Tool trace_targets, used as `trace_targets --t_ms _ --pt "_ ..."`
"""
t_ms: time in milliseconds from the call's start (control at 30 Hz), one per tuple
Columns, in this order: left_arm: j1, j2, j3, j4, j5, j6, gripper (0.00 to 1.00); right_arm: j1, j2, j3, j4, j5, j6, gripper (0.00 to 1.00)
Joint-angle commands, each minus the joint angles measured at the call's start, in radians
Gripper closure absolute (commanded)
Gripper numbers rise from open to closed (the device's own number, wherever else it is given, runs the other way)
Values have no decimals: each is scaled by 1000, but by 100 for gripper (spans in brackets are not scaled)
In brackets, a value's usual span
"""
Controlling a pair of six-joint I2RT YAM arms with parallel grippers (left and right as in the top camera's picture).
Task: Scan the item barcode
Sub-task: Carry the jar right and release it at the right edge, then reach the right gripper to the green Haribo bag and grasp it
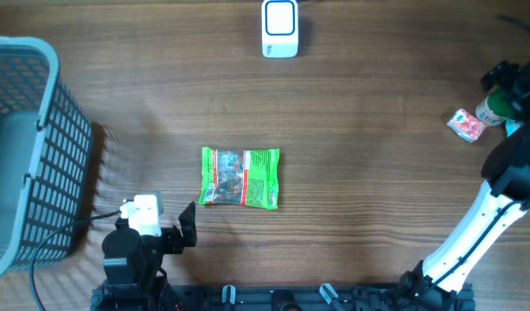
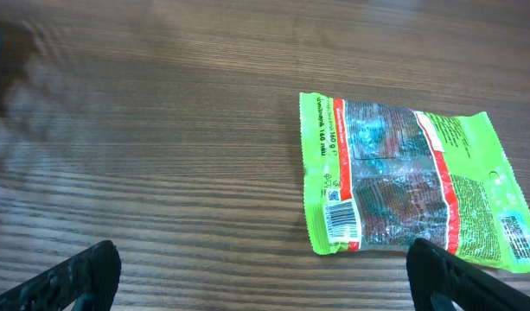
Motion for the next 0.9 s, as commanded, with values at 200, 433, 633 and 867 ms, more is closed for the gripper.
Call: trace_targets --t_ms 200,433,633,867 --pt "4 -3 -2 2 -2 2 0 266 -328 173 -208 -359 -258 0" --pt "4 -3 -2 2 -2 2 0 713 -325 60 -302 -417 -642 0" --pt "4 -3 -2 3 -2 2 0 1022 -325 -173 -214 -405 -742 0" --pt "4 -3 -2 3 -2 2 0 1238 -325 -492 83 -164 -624 0"
